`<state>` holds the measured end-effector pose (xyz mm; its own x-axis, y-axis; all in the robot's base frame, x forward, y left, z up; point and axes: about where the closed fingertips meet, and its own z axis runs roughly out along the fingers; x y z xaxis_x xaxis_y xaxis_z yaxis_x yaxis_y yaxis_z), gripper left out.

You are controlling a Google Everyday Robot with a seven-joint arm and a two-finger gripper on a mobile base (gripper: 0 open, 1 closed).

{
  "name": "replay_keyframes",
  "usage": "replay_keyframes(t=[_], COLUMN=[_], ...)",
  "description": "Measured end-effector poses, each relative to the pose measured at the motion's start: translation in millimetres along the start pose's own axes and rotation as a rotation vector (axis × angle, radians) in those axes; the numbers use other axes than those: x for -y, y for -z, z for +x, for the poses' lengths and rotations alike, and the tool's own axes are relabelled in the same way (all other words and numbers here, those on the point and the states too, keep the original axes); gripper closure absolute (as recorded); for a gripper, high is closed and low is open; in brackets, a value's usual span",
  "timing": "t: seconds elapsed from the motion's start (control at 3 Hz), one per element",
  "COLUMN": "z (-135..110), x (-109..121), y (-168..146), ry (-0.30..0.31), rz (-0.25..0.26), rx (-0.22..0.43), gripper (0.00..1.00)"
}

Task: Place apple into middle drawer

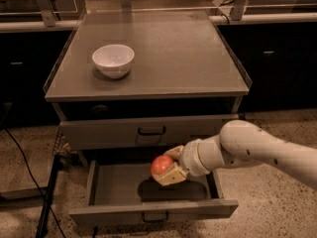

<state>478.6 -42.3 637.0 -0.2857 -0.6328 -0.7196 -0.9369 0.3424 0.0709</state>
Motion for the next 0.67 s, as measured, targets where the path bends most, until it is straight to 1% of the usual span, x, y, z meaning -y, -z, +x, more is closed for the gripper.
replay_keyframes(t=[0.33, 0.67], z=[29.2, 29.3], x=[-1.1, -1.0], y=[-36.1, -36.1], ry=[0.024, 0.024], rz=[-0.008, -0.008], rx=[0.108, 0.108], gripper=[1.0, 1.0])
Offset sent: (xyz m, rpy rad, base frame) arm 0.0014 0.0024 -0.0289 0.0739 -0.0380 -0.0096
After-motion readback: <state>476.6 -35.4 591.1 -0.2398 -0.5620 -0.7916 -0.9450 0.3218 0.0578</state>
